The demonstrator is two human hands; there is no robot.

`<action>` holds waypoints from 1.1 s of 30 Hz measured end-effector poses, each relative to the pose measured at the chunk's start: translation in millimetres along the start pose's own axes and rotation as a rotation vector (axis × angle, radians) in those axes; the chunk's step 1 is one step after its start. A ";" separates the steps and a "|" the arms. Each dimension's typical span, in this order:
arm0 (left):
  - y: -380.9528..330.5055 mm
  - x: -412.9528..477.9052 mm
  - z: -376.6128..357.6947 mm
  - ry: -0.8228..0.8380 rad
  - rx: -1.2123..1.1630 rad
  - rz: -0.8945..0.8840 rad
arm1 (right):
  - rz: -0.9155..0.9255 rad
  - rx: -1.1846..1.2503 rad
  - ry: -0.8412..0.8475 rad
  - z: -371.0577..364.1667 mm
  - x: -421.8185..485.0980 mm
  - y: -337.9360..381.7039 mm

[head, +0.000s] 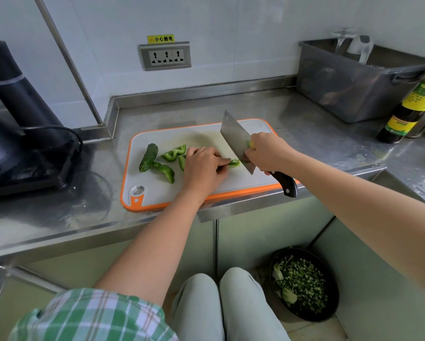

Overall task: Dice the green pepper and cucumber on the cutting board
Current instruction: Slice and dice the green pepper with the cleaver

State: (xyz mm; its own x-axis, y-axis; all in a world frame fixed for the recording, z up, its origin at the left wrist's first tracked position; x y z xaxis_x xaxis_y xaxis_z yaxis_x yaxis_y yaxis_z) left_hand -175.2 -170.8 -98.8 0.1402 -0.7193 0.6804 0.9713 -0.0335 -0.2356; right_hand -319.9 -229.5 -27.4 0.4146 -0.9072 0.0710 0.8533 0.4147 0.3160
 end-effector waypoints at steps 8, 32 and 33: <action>-0.9 -0.7 2.1 0.010 0.001 -0.002 | 0.000 -0.039 0.037 -10.3 -3.9 5.7; -0.6 -1.1 2.6 0.010 0.007 -0.002 | 0.029 -0.071 -0.010 -18.0 -3.1 9.2; -0.6 -0.9 2.8 0.011 0.007 -0.001 | 0.021 -0.065 -0.026 -19.5 -2.6 8.1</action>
State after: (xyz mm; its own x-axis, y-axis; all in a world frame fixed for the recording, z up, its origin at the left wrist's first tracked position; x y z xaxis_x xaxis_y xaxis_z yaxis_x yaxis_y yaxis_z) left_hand -175.4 -168.2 -97.3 0.1371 -0.7268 0.6730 0.9727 -0.0296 -0.2302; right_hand -307.9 -222.4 -43.5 0.4252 -0.8993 0.1023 0.8634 0.4370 0.2520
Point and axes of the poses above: each hand's wrist, its own x-axis towards the middle knuckle, its own z-axis out of the back of the hand, y = z × x, the point moved 2 cm from there along x, towards the middle knuckle, and after that the axes turned 10 degrees about -y, right-handed, at the moved point
